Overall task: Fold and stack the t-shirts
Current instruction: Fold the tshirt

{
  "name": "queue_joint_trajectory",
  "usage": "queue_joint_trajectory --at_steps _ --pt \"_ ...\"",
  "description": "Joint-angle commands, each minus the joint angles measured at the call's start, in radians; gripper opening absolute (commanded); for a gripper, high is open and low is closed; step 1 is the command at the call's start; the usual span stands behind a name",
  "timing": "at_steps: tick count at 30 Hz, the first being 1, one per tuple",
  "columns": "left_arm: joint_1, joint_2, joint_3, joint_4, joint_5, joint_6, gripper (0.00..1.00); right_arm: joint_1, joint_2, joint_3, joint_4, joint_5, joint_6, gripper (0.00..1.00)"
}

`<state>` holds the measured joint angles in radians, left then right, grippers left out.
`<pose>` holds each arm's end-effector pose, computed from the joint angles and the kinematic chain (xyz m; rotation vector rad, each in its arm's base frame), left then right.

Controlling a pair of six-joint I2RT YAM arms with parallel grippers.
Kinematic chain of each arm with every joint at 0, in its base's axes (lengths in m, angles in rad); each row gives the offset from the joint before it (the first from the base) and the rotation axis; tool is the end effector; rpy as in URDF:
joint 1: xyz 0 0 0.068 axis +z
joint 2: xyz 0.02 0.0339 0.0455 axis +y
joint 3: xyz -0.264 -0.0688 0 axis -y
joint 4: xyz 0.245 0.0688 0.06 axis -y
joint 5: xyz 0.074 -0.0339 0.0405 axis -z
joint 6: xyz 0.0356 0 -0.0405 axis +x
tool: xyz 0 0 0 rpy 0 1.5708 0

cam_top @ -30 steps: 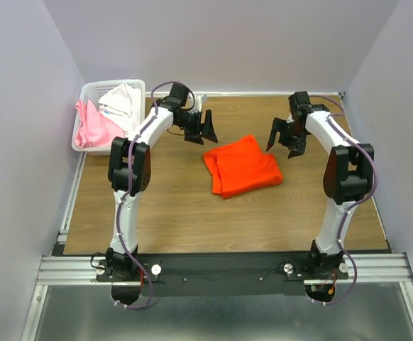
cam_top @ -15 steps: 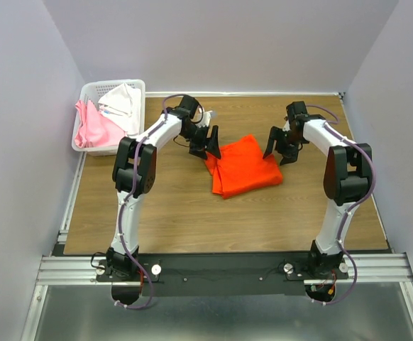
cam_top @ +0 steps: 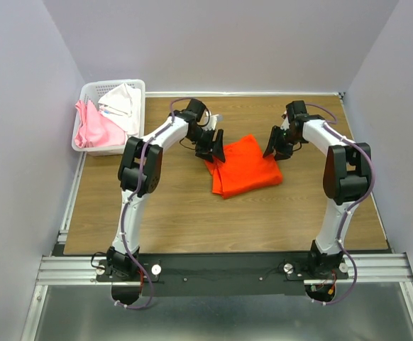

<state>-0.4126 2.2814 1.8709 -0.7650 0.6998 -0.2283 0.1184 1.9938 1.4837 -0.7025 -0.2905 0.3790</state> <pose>0.4303 -0.2134 0.1774 0.4569 2.7424 -1.1353 0.4053 0.0585 0.1857 0.2923 2.8055 0.5254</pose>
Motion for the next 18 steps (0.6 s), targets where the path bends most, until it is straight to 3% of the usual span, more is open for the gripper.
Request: queue_joint_trajectory --at_steps 1,5,8,12,14,15,18 --pt "-0.014 0.035 0.039 0.018 0.033 -0.013 0.7 0.003 0.019 0.013 0.02 -0.045 -0.019 0.52" --pt "-0.025 0.061 0.06 0.023 0.024 -0.019 0.69 0.001 0.016 0.009 0.021 -0.053 -0.02 0.49" --pt "-0.028 0.073 0.066 0.044 0.026 -0.034 0.63 0.003 0.01 0.0 0.023 -0.064 -0.023 0.45" --pt "-0.034 0.086 0.077 0.055 0.021 -0.036 0.41 0.003 -0.012 -0.017 0.023 -0.067 -0.022 0.36" --pt "-0.034 0.084 0.074 0.059 0.02 -0.034 0.34 0.003 -0.038 -0.028 0.023 -0.065 -0.019 0.26" --pt "-0.034 0.079 0.07 0.065 0.015 -0.032 0.23 0.003 -0.047 -0.039 0.023 -0.065 -0.017 0.23" --pt "-0.034 0.058 0.06 0.079 0.01 -0.029 0.09 0.001 -0.084 -0.059 0.023 -0.07 -0.012 0.11"
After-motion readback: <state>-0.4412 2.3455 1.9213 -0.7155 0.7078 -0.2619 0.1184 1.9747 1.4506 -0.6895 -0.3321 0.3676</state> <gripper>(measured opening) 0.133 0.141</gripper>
